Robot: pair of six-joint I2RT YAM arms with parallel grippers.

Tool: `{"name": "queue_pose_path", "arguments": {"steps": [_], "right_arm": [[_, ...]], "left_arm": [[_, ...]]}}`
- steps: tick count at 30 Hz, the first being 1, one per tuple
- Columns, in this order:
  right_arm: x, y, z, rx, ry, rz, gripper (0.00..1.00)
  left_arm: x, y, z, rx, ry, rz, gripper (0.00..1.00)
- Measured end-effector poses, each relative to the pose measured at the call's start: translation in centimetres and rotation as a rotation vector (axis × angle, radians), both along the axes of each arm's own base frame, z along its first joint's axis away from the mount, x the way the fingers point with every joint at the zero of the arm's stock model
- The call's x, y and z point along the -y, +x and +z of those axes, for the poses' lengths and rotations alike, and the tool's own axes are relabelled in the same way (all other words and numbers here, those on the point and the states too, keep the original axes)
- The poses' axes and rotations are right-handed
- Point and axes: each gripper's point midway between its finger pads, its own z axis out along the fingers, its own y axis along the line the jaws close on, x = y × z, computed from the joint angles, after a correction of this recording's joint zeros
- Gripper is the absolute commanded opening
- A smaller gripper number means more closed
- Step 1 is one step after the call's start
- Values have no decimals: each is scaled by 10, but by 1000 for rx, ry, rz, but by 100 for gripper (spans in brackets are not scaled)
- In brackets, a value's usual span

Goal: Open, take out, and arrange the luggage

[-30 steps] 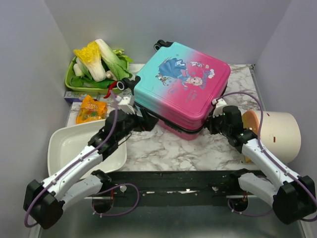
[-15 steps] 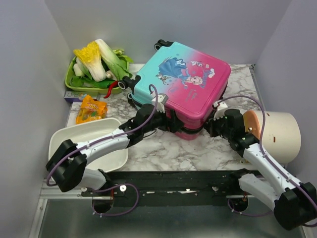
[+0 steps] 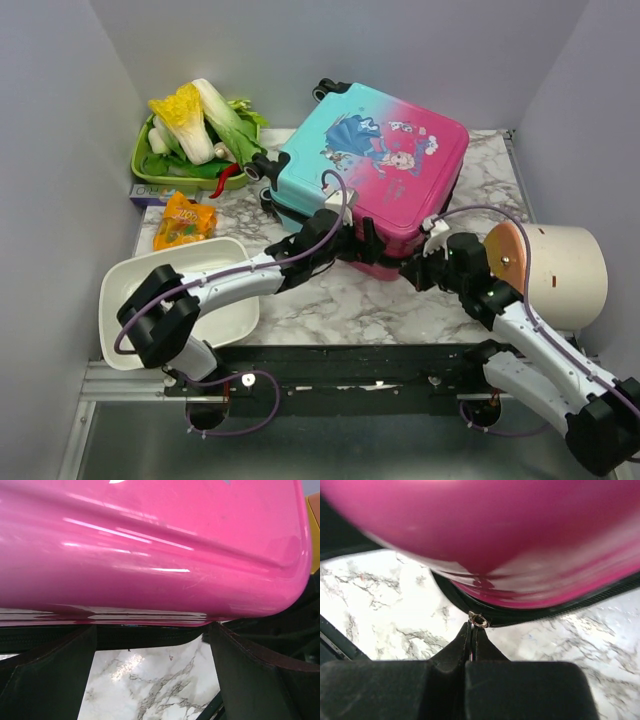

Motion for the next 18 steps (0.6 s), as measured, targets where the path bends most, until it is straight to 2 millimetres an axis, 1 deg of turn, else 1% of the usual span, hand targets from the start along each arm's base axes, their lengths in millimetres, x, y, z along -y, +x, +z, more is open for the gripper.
{"name": "queue_pose_path", "arguments": {"steps": [3,7,12,18], "right_arm": [[-15,-5,-1,23,-30,30,1],[-24,-3,-3,39,-61,7,1],[-31,2,-5,20,-69,-30,1],[-56,15,-3,37,-25,-35,1]], "left_arm": [[7,-2,-5,-12,14,-1,98],[10,-2,-7,-13,28,7,99],[8,-1,-8,-2,33,31,99],[1,7,-8,24,53,82,99]]}}
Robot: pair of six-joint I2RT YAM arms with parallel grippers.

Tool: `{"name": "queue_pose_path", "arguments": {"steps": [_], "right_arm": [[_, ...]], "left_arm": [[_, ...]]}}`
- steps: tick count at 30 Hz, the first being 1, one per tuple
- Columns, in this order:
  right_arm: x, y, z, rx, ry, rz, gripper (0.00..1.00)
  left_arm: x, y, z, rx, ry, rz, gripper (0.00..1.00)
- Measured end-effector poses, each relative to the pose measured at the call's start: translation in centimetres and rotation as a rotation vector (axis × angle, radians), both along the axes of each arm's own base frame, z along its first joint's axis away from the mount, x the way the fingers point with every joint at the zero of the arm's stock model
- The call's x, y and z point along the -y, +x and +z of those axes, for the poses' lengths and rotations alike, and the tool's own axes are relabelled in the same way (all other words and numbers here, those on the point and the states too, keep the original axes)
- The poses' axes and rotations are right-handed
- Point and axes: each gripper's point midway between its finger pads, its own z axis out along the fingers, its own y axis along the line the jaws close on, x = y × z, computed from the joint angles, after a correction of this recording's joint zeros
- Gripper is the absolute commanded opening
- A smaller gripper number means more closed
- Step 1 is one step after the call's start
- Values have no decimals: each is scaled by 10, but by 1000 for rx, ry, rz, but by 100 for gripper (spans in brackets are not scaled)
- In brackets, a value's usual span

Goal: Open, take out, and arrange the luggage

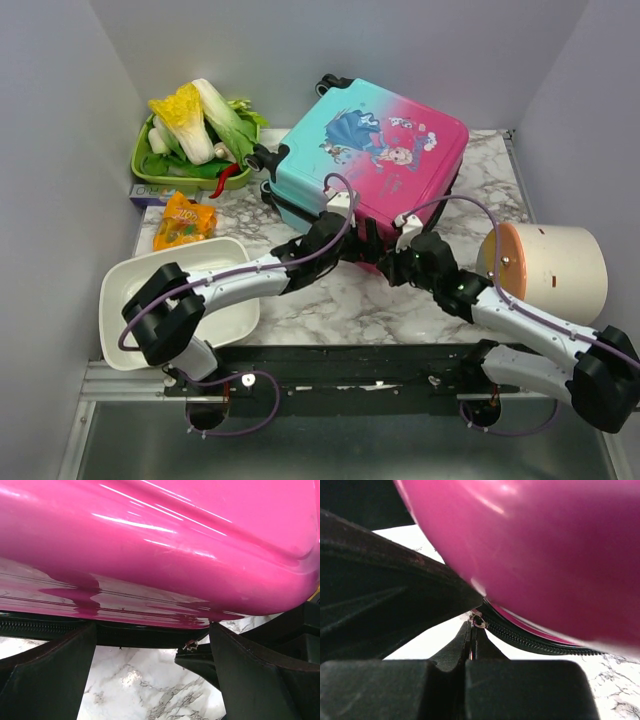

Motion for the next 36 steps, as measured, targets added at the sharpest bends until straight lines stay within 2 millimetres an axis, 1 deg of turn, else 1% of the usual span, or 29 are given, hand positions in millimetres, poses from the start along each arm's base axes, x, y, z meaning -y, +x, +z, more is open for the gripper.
{"name": "queue_pose_path", "arguments": {"steps": [4,5,7,10,12,14,15,16,18,20,22,25,27,28,30,31,33,34,35,36], "right_arm": [[-1,2,4,26,-4,-28,1],[0,3,6,35,-5,-38,1],[2,4,9,48,-6,-61,1],[6,6,9,46,-6,-99,1],[7,8,7,33,-3,-124,1],[7,9,6,17,-3,-144,1],[7,10,6,8,-2,-153,1],[8,11,6,-1,-1,-165,1],[13,17,6,-17,5,-198,1],[25,27,6,-23,7,-249,1],[46,40,6,-25,10,-324,1],[85,61,7,-13,-2,-448,1],[106,70,8,0,-22,-508,1],[115,74,8,5,-38,-529,1],[124,80,8,6,-56,-550,1],[129,83,8,5,-69,-556,1],[132,87,7,-10,-86,-547,1],[133,89,6,-18,-94,-544,1],[135,92,6,-24,-97,-543,1],[137,94,6,-28,-97,-541,1]], "left_arm": [[-7,-2,4,16,26,18,99],[-13,-2,8,31,37,35,99],[-33,-4,22,67,47,74,99],[-74,-2,60,125,8,168,99],[-112,7,94,173,-44,265,99],[-149,20,115,203,-70,370,99],[-164,25,120,209,-75,411,99],[-184,32,122,207,-70,471,99],[-212,45,118,187,-42,556,99],[-233,54,105,153,-3,614,99],[-252,62,86,102,48,661,99],[-264,71,69,51,71,667,99],[-265,78,64,46,83,603,99],[-262,81,65,59,84,559,99],[-250,87,71,132,102,398,99],[-238,88,76,207,142,273,99],[-218,88,83,332,217,66,99],[-212,89,86,374,253,-12,99],[-204,94,90,400,295,-104,99],[-198,103,99,437,317,-157,99]]}}
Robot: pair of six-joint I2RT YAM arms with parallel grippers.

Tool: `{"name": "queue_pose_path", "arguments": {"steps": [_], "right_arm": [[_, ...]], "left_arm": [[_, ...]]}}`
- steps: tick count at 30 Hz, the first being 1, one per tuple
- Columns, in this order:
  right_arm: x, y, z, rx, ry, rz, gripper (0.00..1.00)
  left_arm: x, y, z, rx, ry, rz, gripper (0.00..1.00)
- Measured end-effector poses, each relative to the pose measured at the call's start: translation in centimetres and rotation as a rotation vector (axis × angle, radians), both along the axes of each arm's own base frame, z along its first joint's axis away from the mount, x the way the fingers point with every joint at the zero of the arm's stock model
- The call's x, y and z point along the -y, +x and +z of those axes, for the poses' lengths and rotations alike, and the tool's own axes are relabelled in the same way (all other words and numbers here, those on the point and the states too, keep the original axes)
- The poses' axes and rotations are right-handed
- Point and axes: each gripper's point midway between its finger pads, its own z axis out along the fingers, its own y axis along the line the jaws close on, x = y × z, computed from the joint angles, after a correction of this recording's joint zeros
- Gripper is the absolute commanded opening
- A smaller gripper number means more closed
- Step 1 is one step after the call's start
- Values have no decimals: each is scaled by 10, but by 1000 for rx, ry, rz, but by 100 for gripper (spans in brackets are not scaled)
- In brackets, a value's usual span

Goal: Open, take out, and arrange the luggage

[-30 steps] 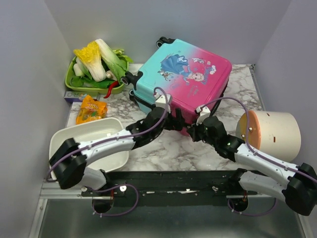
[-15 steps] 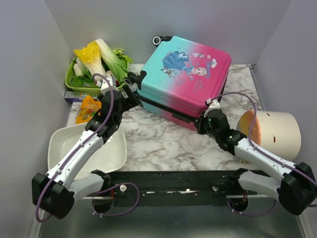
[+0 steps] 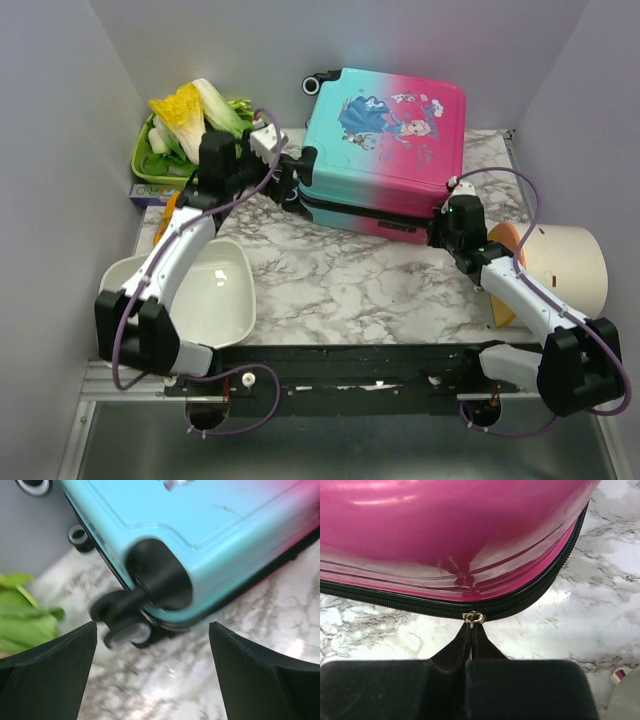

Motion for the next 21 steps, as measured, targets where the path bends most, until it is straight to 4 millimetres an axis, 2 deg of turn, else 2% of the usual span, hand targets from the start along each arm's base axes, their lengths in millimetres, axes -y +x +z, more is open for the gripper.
{"name": "queue_pose_path", "arguments": {"steps": [2,5,9,13,21], "right_arm": [[3,3,0,-5,6,1,1],[4,3,0,-9,13,13,1],[3,3,1,-4,15,35,1],[3,2,2,1,12,48,1],[1,0,3,22,15,67,1]], "left_arm": [[7,29,21,69,89,-112,99],[4,55,30,134,198,-256,99],[-5,56,1,105,302,-382,99],[-1,57,-25,44,350,-486,99],[2,76,-49,-6,382,-540,99]]}}
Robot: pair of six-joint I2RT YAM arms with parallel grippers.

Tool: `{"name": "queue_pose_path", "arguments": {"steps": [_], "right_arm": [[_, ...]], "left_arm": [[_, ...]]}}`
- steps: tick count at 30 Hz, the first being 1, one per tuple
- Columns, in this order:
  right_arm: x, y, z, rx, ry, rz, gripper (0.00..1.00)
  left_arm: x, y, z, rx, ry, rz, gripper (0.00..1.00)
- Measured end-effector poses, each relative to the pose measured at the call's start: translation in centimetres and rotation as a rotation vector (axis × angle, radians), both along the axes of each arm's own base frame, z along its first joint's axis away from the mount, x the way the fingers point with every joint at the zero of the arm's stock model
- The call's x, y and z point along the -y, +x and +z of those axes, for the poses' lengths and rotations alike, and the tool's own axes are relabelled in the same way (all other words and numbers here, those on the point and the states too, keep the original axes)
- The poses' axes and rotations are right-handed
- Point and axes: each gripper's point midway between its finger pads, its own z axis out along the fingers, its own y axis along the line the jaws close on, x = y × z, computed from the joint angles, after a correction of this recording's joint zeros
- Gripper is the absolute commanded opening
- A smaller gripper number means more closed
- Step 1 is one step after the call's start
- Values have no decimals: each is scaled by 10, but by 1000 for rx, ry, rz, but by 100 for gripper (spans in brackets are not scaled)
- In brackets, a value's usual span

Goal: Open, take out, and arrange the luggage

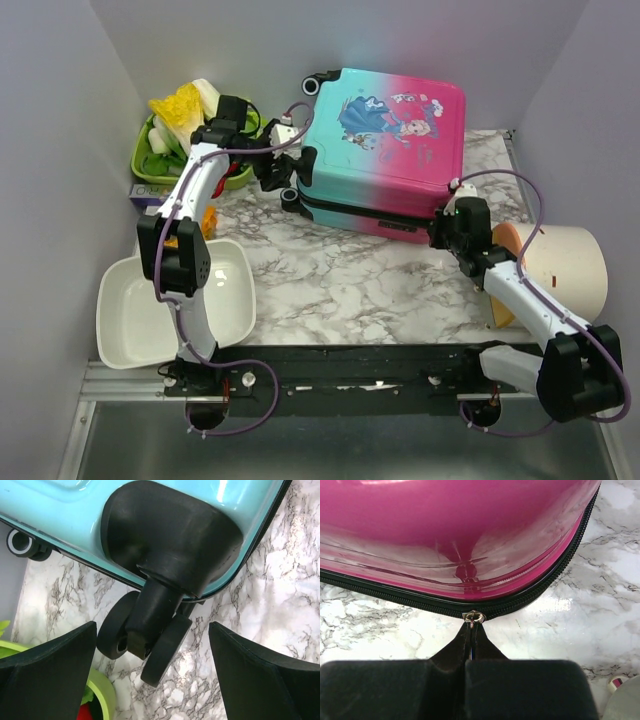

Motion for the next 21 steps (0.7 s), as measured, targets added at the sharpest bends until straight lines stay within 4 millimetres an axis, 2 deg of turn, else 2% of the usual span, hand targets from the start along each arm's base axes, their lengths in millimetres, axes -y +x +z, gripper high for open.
{"name": "queue_pose_path", "arguments": {"steps": [5,6,7,8,11,18,21], "right_arm": [[-1,-1,0,6,1,9,1],[-1,-1,0,6,2,12,1],[-2,-1,0,6,4,14,1],[-2,-1,0,7,5,16,1],[-1,-2,1,15,4,17,1],[0,-6,5,33,0,21,1],[2,-10,5,34,-4,24,1]], "left_arm": [[15,4,-9,-5,36,-59,98],[20,2,-11,-5,48,-75,95],[27,0,-16,-5,64,-95,87],[36,-3,-21,-10,79,-117,53],[37,-1,-27,0,160,-113,0],[35,-5,-23,4,180,-94,0],[34,-15,-24,27,174,-100,0]]}}
